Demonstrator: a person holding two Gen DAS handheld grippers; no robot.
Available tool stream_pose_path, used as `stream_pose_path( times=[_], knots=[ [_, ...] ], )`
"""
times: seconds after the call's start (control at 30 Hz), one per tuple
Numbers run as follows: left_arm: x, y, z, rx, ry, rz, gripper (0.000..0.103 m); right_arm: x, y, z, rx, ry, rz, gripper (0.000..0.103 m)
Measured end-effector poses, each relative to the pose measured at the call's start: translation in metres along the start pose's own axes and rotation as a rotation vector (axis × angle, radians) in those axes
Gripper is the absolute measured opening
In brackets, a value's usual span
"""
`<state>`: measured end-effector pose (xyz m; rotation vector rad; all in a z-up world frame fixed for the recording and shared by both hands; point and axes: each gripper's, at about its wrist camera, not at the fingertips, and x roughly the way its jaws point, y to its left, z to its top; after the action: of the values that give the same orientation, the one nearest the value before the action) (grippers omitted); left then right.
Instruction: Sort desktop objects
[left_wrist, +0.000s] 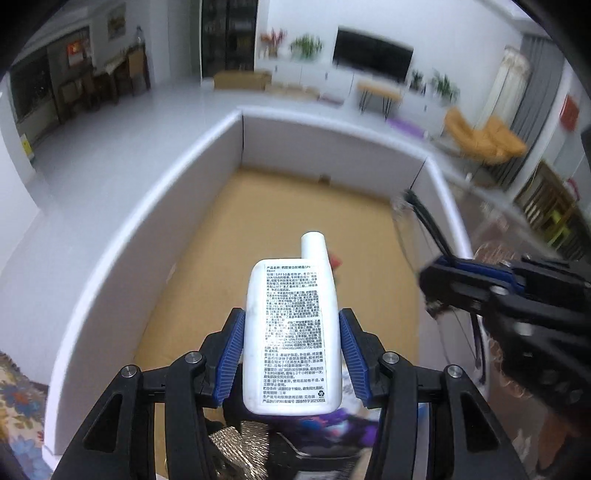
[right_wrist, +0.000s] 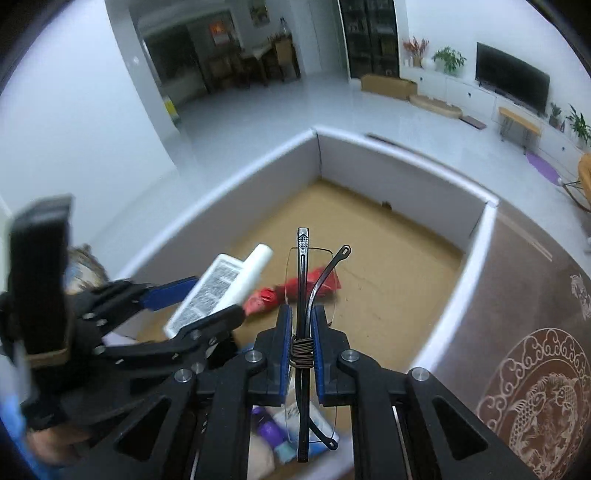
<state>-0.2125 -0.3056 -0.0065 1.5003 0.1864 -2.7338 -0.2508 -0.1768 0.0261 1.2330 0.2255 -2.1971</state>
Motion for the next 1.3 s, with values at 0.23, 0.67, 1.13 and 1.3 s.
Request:
stream_pose_path(
  times=[0.23,0.67,1.13,1.3],
  knots=[
    [0.025,0.008,-0.011,0.003,0.102,0.034,0.051,0.063,-0.001,-0.008,0.034,0.136,-0.019,0.019],
    [-0.021,0.001,-0.013,-0.011,-0.067,0.206,0.088,0.042,-0.024,0.009,0.099,0.178,-0.067,0.089],
    [-0.106,0.002,-0.040,-0.132,-0.206,0.236,0.095,-0.034,-0.015,-0.003,0.093,0.027,-0.150,0.094],
    [-0.098,0.012,-0.043,-0.149,-0.167,0.255,0.095,-0.062,0.007,-0.005,0.032,-0.121,-0.185,0.095]
  ],
)
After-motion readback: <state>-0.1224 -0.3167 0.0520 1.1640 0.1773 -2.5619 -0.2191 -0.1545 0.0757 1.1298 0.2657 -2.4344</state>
